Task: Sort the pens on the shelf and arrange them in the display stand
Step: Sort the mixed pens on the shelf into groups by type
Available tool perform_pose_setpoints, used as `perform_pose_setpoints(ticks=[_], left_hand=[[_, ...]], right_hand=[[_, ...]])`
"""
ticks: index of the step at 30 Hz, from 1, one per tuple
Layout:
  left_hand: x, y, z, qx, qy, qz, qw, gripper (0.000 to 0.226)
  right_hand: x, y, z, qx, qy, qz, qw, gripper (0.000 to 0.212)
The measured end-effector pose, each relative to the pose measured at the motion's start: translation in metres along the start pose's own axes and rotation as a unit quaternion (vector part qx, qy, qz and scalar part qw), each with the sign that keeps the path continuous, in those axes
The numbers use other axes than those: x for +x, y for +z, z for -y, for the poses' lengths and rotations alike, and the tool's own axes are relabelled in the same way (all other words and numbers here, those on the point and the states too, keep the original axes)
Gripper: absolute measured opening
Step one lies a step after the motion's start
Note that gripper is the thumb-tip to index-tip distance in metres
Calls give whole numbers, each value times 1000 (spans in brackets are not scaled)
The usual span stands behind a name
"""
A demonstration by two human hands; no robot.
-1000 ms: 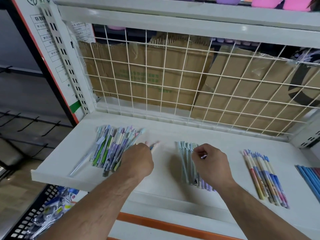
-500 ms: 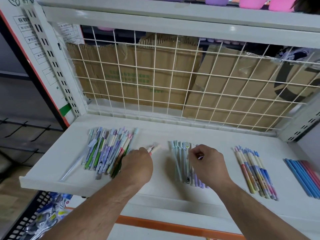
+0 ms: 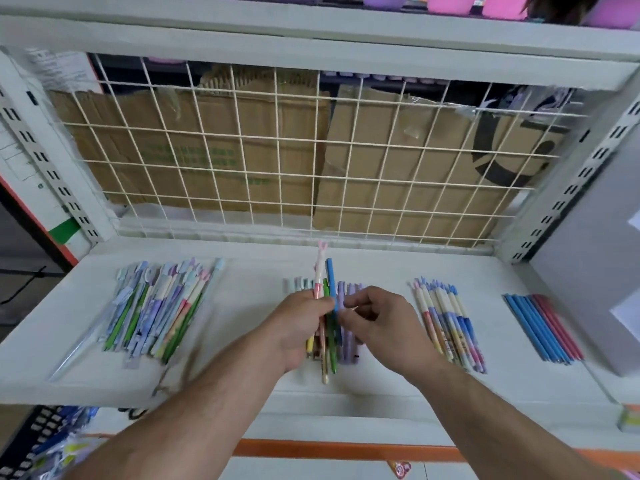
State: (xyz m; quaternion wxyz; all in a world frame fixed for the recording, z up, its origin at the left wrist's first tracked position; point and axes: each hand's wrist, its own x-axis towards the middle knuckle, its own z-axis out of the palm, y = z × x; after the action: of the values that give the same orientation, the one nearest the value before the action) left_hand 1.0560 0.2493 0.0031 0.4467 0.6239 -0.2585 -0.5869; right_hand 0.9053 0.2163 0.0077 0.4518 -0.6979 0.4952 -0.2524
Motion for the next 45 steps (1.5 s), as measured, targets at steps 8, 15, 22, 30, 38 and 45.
perform_pose_setpoints(ticks=[8,15,22,30,38,45], left_hand=[[5,88,4,21,-13,50,998,15],[16,161,9,8,-23,71,997,13],[24,214,6,6,-53,73,996,8],[43,245,12,-34,-85,83,992,12],[48,256,11,-56,-60,79,993,11],[48,257,11,-35,-41,72,996,10]], right_hand=[[-12,-61,-38,-4,51,-31,998,19],[-21,-127,-85,-38,84,-101,991,15],[-18,-191,-131,-141,135,-175,965,17],[-9,-234,-164,-266,175,-183,930,21],[-7,-236,-163,-233,118,-187,947,8],[-16,-215,-135,2,52,-6,999,18]])
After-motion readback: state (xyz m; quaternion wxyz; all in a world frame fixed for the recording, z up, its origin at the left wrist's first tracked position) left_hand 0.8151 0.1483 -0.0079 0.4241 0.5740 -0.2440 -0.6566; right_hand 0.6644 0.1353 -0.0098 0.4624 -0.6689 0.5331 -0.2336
